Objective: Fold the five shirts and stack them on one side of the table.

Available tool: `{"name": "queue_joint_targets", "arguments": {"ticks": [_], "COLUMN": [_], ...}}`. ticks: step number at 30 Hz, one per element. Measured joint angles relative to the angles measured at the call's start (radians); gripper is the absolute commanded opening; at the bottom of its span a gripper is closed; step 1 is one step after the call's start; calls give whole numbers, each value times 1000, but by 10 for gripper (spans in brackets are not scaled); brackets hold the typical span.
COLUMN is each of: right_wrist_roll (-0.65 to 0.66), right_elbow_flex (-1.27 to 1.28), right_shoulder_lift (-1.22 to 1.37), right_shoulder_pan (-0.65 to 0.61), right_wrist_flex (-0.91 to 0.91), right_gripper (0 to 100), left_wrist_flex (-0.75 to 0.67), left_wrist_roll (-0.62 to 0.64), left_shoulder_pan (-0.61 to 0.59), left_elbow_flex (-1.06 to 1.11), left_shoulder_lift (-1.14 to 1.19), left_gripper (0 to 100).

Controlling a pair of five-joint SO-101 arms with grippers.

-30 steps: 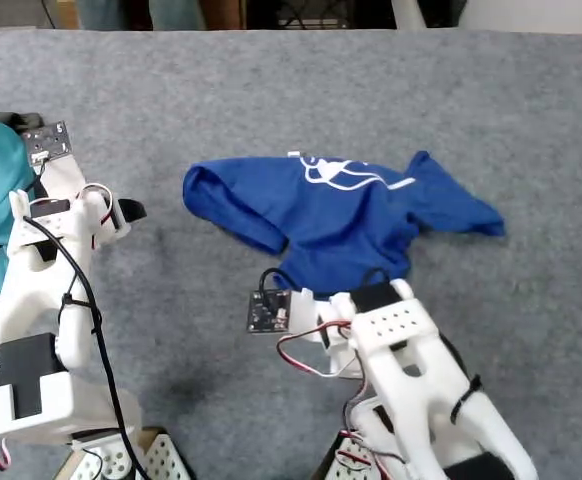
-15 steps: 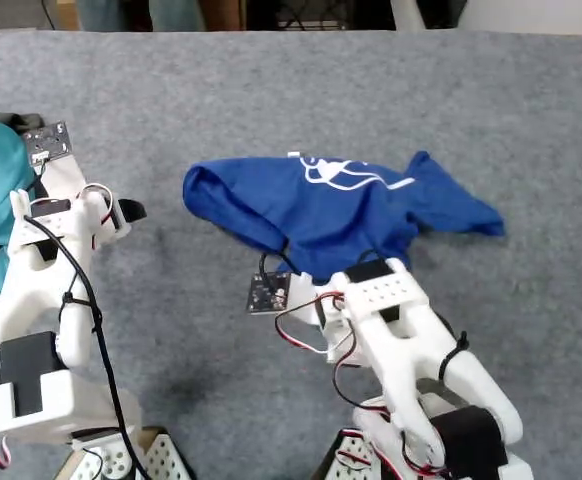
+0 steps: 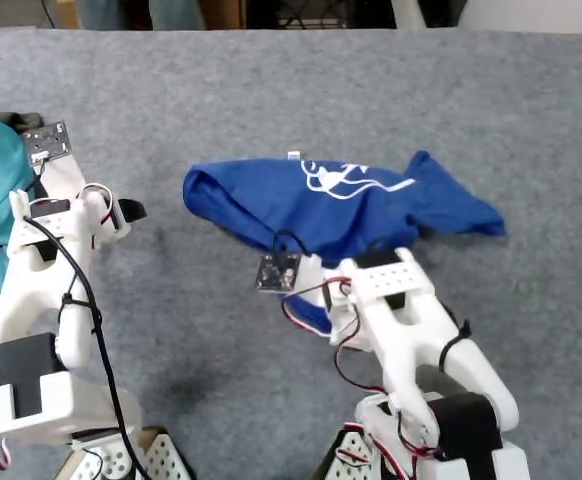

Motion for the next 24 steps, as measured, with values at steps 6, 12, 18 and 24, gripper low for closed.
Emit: {"name": "queue_joint_targets", "arguments": {"ticks": [6, 12, 18, 24], "right_wrist_roll": [-18, -18, -18, -18], "right_elbow_flex": [-187, -476, -838, -1069], "right_shoulder_lift": [0, 0, -2, -95], "right_shoulder_pan": [0, 14, 169, 465], "right_wrist_flex": [215, 520, 681, 689], "right_gripper": [28, 14, 14, 14], "left_wrist_flex": [0, 0, 21, 63], "left_wrist_roll": [0, 0, 0, 5], "left_shoulder_pan": [0, 0, 0, 37], "left_elbow_flex": [0, 0, 0, 0], "left_shoulder_lift": [0, 0, 0, 0], "left_gripper": [328, 328, 328, 328]}}
